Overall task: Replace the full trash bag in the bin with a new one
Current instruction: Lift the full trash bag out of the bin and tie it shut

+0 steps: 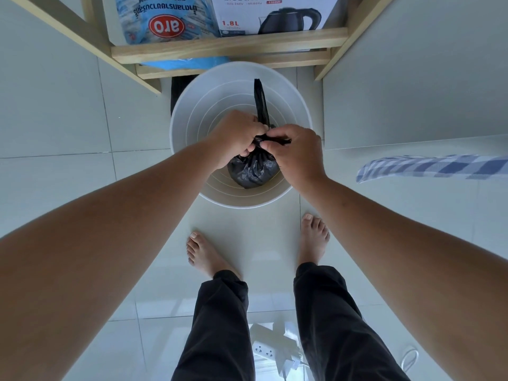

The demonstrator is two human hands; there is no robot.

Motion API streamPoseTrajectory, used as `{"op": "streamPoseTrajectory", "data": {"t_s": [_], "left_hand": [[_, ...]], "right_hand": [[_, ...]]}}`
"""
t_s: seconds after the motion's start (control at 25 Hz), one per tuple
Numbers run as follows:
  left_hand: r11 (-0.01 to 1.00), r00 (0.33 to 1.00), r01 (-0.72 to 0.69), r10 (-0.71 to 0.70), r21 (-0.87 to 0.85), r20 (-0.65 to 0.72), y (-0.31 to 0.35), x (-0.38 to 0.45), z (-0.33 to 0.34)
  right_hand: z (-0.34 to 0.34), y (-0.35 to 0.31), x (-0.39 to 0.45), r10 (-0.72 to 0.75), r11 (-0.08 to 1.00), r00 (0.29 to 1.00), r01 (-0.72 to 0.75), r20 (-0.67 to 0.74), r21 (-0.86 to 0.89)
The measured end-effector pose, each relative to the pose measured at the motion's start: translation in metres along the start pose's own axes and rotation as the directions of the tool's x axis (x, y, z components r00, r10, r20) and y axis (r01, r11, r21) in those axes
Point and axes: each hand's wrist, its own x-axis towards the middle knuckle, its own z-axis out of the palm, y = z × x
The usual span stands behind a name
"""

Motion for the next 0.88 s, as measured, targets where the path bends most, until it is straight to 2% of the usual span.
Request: {"op": "streamPoseTrajectory", "data": {"t_s": [0.08,0.12,0.2,0.28,0.36,0.4,0.52,0.6,0.68,0.76,0.88], "left_hand": [[0.999,0.999,-0.005,0.008,-0.053,0.050,0.001,-0.002,-0.003],[0.998,0.996,-0.033,0.038,-0.062,0.082,-0.002,-0.003,-0.006],[0.989,0.986,-0.147,0.145,0.026,0.089,-0.007,-0.007,-0.014],[0.951,0.966,-0.257,0.256,0.171,0.032,-0.014,-0.013,-0.018],[0.909,0.936,-0.308,0.342,0.280,-0.084,-0.021,-0.015,-0.017],[0.905,0.920,-0.312,0.364,0.288,-0.147,-0.025,-0.014,-0.015],[0.898,0.880,-0.372,0.422,0.237,-0.217,-0.038,-0.017,-0.005],[0.879,0.852,-0.432,0.471,0.202,-0.227,-0.044,-0.020,0.003],[0.874,0.855,-0.453,0.481,0.176,-0.194,-0.047,-0.026,0.008],[0.870,0.857,-0.467,0.490,0.161,-0.162,-0.052,-0.029,0.009],[0.854,0.830,-0.504,0.520,0.129,-0.203,-0.057,-0.028,0.011]], "right_hand": [[-0.001,0.005,0.004,-0.124,0.967,0.992,0.123,0.011,-0.225],[-0.001,0.009,0.007,-0.135,0.936,0.990,0.141,0.043,-0.323],[-0.002,0.011,0.012,-0.067,0.873,0.990,0.119,0.126,-0.473],[-0.005,0.010,0.016,-0.028,0.846,0.966,0.159,0.256,-0.509],[-0.009,0.004,0.017,-0.029,0.894,0.936,0.181,0.351,-0.410],[-0.011,0.002,0.017,-0.010,0.933,0.932,0.138,0.361,-0.331],[-0.013,0.000,0.013,0.160,0.986,0.924,-0.138,0.347,-0.089],[-0.015,0.001,0.010,0.295,0.934,0.879,-0.347,0.374,0.080],[-0.017,0.003,0.012,0.384,0.836,0.827,-0.500,0.410,0.226],[-0.017,0.003,0.012,0.433,0.732,0.783,-0.595,0.447,0.333],[-0.018,-0.001,0.012,0.443,0.667,0.752,-0.640,0.488,0.380]]}}
